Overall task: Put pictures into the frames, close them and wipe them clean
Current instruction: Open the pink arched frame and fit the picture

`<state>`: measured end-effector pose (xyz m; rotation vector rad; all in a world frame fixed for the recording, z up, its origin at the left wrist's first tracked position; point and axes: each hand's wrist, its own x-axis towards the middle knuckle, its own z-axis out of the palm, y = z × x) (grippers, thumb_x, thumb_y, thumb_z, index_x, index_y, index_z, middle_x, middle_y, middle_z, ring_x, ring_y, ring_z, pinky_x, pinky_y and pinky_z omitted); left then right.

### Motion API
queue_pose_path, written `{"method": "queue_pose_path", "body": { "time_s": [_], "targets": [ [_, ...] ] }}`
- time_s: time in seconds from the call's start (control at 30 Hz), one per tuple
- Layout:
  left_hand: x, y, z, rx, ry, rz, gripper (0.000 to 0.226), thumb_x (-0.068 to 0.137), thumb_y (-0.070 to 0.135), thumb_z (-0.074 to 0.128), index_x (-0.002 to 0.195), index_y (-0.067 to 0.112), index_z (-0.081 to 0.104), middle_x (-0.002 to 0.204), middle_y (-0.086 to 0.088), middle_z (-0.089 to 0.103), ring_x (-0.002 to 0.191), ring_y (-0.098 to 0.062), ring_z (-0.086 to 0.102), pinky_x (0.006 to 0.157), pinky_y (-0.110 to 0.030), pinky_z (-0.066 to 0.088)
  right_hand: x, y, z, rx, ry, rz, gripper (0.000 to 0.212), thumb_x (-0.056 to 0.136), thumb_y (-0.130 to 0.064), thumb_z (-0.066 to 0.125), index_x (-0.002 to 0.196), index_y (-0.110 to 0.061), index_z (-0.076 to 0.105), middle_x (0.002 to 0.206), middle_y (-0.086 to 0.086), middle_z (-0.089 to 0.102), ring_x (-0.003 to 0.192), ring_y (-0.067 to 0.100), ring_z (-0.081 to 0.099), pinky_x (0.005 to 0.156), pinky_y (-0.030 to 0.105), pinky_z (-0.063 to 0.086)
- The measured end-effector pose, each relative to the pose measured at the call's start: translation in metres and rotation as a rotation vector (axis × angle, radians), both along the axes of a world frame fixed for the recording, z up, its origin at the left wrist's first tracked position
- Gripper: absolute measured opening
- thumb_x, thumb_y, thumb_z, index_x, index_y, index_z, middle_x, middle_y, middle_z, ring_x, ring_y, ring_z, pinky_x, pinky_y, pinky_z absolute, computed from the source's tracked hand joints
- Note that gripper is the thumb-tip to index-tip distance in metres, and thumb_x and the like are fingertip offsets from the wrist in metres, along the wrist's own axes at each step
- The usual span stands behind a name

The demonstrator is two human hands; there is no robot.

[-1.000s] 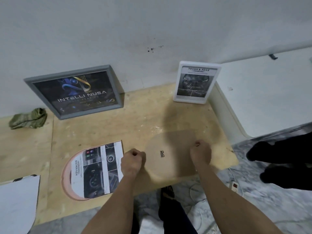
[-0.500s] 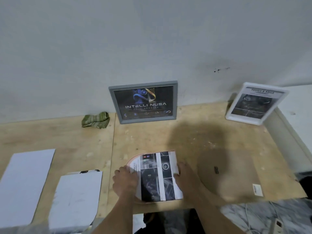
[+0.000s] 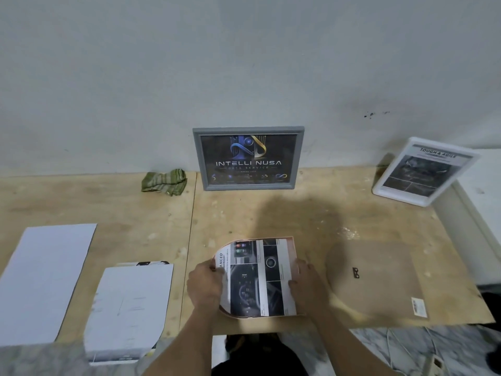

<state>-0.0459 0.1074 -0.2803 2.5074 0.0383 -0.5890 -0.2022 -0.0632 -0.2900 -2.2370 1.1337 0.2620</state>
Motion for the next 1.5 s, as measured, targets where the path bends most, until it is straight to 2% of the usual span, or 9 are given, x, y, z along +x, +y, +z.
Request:
{"method": "queue_pose_path", "body": {
  "time_s": [0.2,0.37,0.47,0.63,0.87,1.07,1.17,1.3,1.5],
  "targets": [
    [-0.002,0.007,0.011,0.041,0.007,0.015,0.016,0.088,0.016,0.064,0.091,0.023,0.078,0.077,-0.002,0.067,0.073,-0.026,0.058,0.061,-0.027,0.04,-0.006,-0.007,0.006,-0.008,-0.01,0.013,0.043,0.078,-0.017,0.054,0.121,-0.015,0.048,0.118,0.009,0.05,0.108,0.028,0.051,0.085,0.037,0.046],
    [0.005,0.031,0.014,-0.441,0.275,0.173,0.025,0.085,0.005,0.073,0.07,0.024,0.078,0.086,-0.003,0.079,0.084,-0.029,0.072,0.08,-0.037,0.058,0.009,-0.014,0.025,0.194,-0.082,-0.103,0.045,0.091,-0.026,0.057,0.133,-0.016,0.046,0.129,0.002,0.05,0.112,0.02,0.052,0.082,0.028,0.043],
    [0.016,0.049,0.026,-0.614,0.357,0.339,0.007,0.084,0.0,0.074,0.086,0.004,0.078,0.082,-0.013,0.078,0.073,-0.028,0.07,0.071,-0.034,0.058,0.028,-0.015,0.041,0.431,-0.113,-0.149,0.031,0.092,-0.033,0.058,0.118,-0.015,0.057,0.109,0.001,0.062,0.094,0.016,0.061,0.067,0.021,0.046],
    [0.027,0.1,0.045,-0.779,0.316,0.585,0.011,0.084,-0.003,0.072,0.091,-0.011,0.073,0.075,-0.016,0.067,0.058,-0.022,0.055,0.051,-0.024,0.052,0.087,0.008,0.068,0.523,-0.287,-0.089,0.006,0.087,-0.013,0.065,0.084,-0.012,0.069,0.087,0.004,0.07,0.078,0.019,0.064,0.061,0.023,0.046],
    [0.066,0.217,0.053,-0.777,0.11,0.88,0.006,0.078,0.0,0.079,0.08,0.0,0.073,0.05,-0.001,0.06,0.051,-0.017,0.05,0.052,-0.024,0.048,0.234,0.115,0.091,0.386,-0.288,0.274,0.01,0.075,-0.01,0.072,0.066,-0.011,0.07,0.069,0.0,0.065,0.068,0.017,0.058,0.068,0.028,0.045],
    [0.123,0.329,0.04,-0.687,0.0,1.006,0.014,0.079,0.004,0.08,0.067,0.003,0.074,0.057,-0.011,0.062,0.056,-0.021,0.052,0.056,-0.028,0.044,0.355,0.238,0.093,0.311,-0.246,0.509,0.005,0.074,-0.011,0.068,0.071,-0.009,0.072,0.076,0.005,0.071,0.074,0.02,0.062,0.067,0.025,0.044],
    [0.15,0.371,0.024,-0.576,-0.015,1.063,0.026,0.076,0.014,0.083,0.053,0.013,0.072,0.057,-0.008,0.069,0.06,-0.024,0.062,0.067,-0.036,0.051,0.406,0.292,0.082,0.198,-0.166,0.635,0.017,0.071,-0.01,0.06,0.055,-0.012,0.058,0.059,0.007,0.055,0.065,0.033,0.049,0.056,0.029,0.038],
    [0.175,0.402,0.008,-0.485,-0.003,1.115,0.031,0.077,0.017,0.082,0.05,0.01,0.068,0.054,-0.005,0.068,0.056,-0.023,0.061,0.069,-0.039,0.056,0.456,0.344,0.054,0.019,-0.107,0.785,0.011,0.077,-0.015,0.062,0.081,-0.01,0.07,0.089,0.006,0.064,0.086,0.03,0.061,0.073,0.033,0.051],
    [0.188,0.412,-0.011,-0.366,0.086,1.098,0.032,0.082,0.017,0.075,0.054,0.006,0.066,0.053,-0.003,0.068,0.04,-0.011,0.051,0.058,-0.027,0.05,0.483,0.377,0.023,-0.049,-0.06,0.849,0.011,0.08,-0.017,0.06,0.084,-0.016,0.071,0.092,0.004,0.069,0.088,0.026,0.064,0.072,0.032,0.052]
  ]
}}
